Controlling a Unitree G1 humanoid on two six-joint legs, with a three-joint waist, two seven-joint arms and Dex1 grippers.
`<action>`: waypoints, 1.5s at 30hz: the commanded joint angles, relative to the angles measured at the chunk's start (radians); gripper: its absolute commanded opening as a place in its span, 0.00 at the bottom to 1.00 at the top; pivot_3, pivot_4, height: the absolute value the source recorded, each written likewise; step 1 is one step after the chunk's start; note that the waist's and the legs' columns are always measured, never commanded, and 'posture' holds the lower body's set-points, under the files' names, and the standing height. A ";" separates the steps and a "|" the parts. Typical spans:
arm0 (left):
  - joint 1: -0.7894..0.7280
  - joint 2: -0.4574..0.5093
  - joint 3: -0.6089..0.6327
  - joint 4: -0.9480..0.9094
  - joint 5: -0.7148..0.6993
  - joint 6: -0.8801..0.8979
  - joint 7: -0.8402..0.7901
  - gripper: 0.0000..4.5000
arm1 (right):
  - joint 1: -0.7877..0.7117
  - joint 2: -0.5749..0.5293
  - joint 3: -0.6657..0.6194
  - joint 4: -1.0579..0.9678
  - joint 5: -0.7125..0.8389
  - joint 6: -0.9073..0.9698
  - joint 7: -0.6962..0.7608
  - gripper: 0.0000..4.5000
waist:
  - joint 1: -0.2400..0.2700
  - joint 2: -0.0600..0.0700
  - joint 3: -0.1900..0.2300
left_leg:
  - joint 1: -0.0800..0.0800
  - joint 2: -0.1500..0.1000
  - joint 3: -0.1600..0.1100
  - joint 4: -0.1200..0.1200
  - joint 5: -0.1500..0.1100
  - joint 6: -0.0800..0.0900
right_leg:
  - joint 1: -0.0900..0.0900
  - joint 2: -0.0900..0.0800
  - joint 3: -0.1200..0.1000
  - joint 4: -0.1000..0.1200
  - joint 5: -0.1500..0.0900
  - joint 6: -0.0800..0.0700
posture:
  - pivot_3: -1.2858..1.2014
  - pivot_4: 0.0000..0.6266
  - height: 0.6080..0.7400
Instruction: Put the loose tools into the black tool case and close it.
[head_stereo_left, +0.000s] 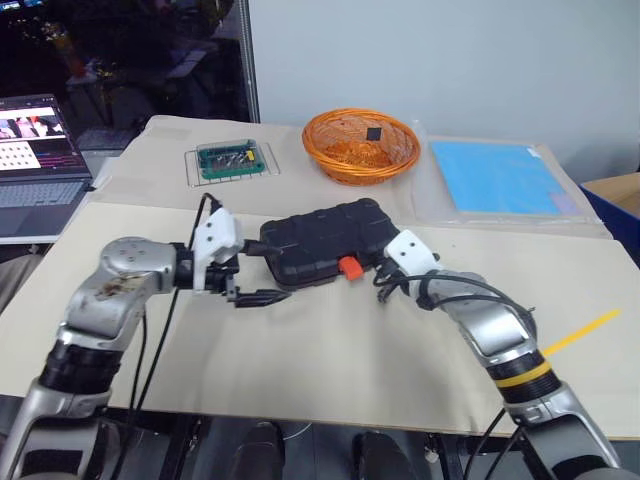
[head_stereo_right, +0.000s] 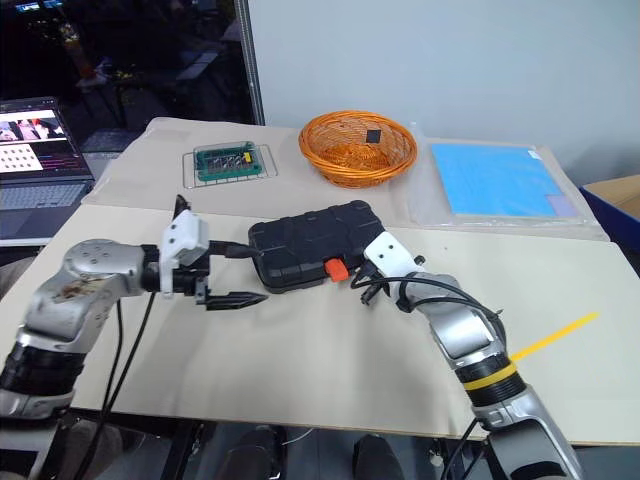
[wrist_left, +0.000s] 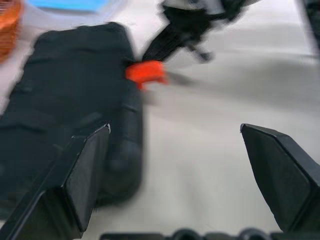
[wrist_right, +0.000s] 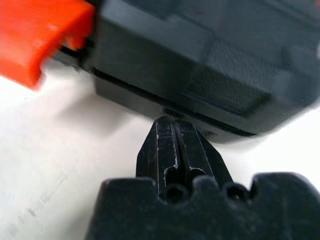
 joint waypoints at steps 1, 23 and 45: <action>-0.074 -0.038 -0.038 0.079 0.041 -0.024 0.007 1.00 | 0.043 0.018 -0.126 -0.236 0.140 0.123 0.034 0.27 | -0.004 0.000 0.000 | 0.000 0.000 0.000 0.000 -0.001 0.000 | -0.001 0.000 0.000 0.001 -0.001 0.000 | 0.52 0.24 1.00; -0.182 -0.091 -0.161 0.376 0.182 -0.151 -0.162 1.00 | -0.179 0.422 -0.181 -0.279 0.202 0.836 -0.350 0.72 | -0.023 0.002 -0.002 | 0.000 0.000 -0.002 0.001 0.000 -0.001 | 0.000 0.000 -0.001 0.003 0.001 -0.002 | 0.52 0.24 1.00; -0.129 -0.080 -0.144 0.315 0.189 -0.128 -0.152 1.00 | -0.297 0.373 -0.246 -0.290 0.312 0.872 -0.260 0.00 | -0.026 0.002 -0.002 | 0.001 0.001 -0.003 0.001 0.000 -0.001 | -0.001 0.001 -0.001 0.003 0.001 -0.002 | 0.52 0.24 1.00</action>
